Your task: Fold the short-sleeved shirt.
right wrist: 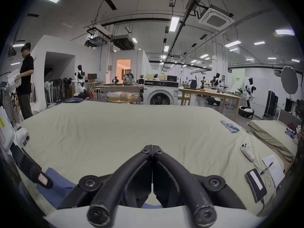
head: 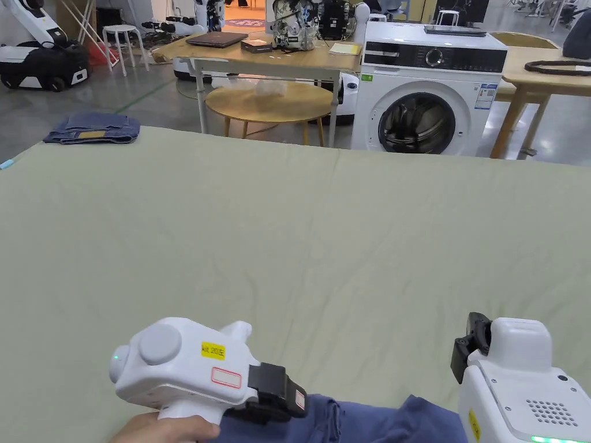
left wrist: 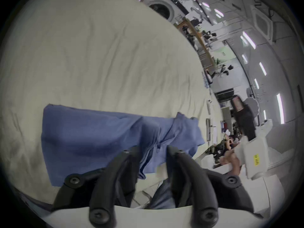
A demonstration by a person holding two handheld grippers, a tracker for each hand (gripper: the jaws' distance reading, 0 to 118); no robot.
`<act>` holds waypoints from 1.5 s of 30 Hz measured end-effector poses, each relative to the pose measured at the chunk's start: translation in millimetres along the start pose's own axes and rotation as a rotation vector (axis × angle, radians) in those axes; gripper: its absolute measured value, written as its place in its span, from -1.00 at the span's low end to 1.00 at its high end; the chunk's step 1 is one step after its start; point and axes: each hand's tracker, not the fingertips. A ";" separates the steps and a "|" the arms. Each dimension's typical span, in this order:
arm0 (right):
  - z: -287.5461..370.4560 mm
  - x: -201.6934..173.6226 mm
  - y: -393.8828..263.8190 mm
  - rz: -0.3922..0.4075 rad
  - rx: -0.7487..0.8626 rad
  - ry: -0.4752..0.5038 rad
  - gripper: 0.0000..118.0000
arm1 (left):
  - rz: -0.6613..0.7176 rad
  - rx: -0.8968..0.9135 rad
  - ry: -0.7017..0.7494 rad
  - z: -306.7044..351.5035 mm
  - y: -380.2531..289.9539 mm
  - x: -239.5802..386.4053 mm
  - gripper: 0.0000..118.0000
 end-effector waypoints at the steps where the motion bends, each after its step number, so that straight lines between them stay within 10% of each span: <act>1: 0.3 1.0 -0.4 -0.002 -0.002 0.000 -1.00 | 0.016 0.023 -0.025 4.6 0.3 -3.2 -0.73; 27: 1.6 6.2 -5.9 -0.017 -0.010 -0.011 -1.00 | -0.070 -0.101 0.027 -112.5 -26.9 -18.9 -1.00; 43: 1.5 -0.3 5.9 -0.025 0.049 0.005 -1.00 | -0.077 0.149 -0.006 46.4 -8.5 -43.2 -1.00; 45: 0.5 -2.6 8.2 -0.029 0.057 0.009 -1.00 | -0.054 0.183 0.019 64.7 -5.2 -63.2 -0.67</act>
